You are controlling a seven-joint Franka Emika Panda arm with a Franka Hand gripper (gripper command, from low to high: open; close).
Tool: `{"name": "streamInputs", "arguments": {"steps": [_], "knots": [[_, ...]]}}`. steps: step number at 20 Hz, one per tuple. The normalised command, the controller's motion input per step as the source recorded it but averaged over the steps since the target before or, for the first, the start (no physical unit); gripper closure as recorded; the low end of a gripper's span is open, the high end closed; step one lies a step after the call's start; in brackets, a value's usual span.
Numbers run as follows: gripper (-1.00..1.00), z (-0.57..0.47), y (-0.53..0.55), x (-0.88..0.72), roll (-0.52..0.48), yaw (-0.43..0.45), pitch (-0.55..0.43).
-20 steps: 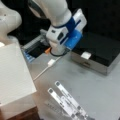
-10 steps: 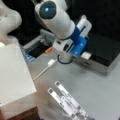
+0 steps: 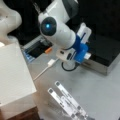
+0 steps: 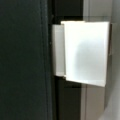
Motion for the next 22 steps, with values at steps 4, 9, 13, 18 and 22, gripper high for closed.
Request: {"name": "streamInputs", "arguments": {"steps": [4, 9, 13, 18, 22], "knots": [[-1.00, -0.10, -0.06, 0.16, 0.274, 0.145, 0.025], [-1.00, -0.15, -0.10, 0.16, 0.341, 0.162, -0.010], [-1.00, -0.14, -0.16, 0.18, 0.366, 0.119, -0.006], [-1.00, -0.09, -0.15, 0.20, 0.335, 0.066, 0.011], [-1.00, -0.05, -0.08, 0.21, 0.291, 0.073, 0.024]]}}
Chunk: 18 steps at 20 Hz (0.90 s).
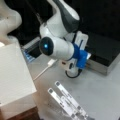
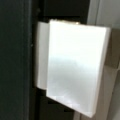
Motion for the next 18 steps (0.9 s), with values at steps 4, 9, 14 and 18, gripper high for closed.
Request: {"name": "streamInputs", "arguments": {"steps": [4, 9, 14, 18], "knots": [[-1.00, -0.04, -0.04, 0.22, 0.270, 0.072, 0.004], [-1.00, -0.08, -0.03, 0.22, 0.249, 0.080, -0.025], [-1.00, -0.09, -0.04, 0.19, 0.232, 0.077, -0.051], [-1.00, -0.05, -0.03, 0.17, 0.226, 0.064, -0.027]]}}
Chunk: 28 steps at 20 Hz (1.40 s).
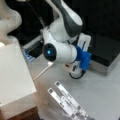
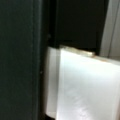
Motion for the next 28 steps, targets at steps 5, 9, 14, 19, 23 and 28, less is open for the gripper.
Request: {"name": "streamInputs", "arguments": {"steps": [5, 9, 14, 19, 23, 28], "knots": [[1.00, -0.05, -0.04, 0.16, 0.209, 0.045, -0.015], [1.00, -0.04, -0.02, 0.16, 0.202, 0.031, -0.006], [1.00, -0.05, -0.02, 0.16, 0.196, 0.026, -0.016], [1.00, -0.06, -0.02, 0.17, 0.194, 0.024, -0.016], [1.00, -0.06, 0.02, 0.19, 0.188, 0.024, -0.018], [1.00, -0.07, 0.01, 0.20, 0.163, 0.009, -0.014]]}}
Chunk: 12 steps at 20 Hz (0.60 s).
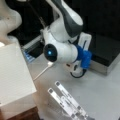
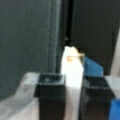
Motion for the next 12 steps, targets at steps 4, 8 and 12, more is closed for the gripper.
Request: {"name": "streamInputs", "arguments": {"steps": [4, 8, 12], "knots": [[1.00, -0.05, 0.04, 0.20, 0.158, 0.008, -0.018], [1.00, 0.04, 0.05, 0.18, 0.161, 0.030, -0.020], [1.00, 0.18, 0.06, 0.15, 0.154, 0.062, -0.006]]}}
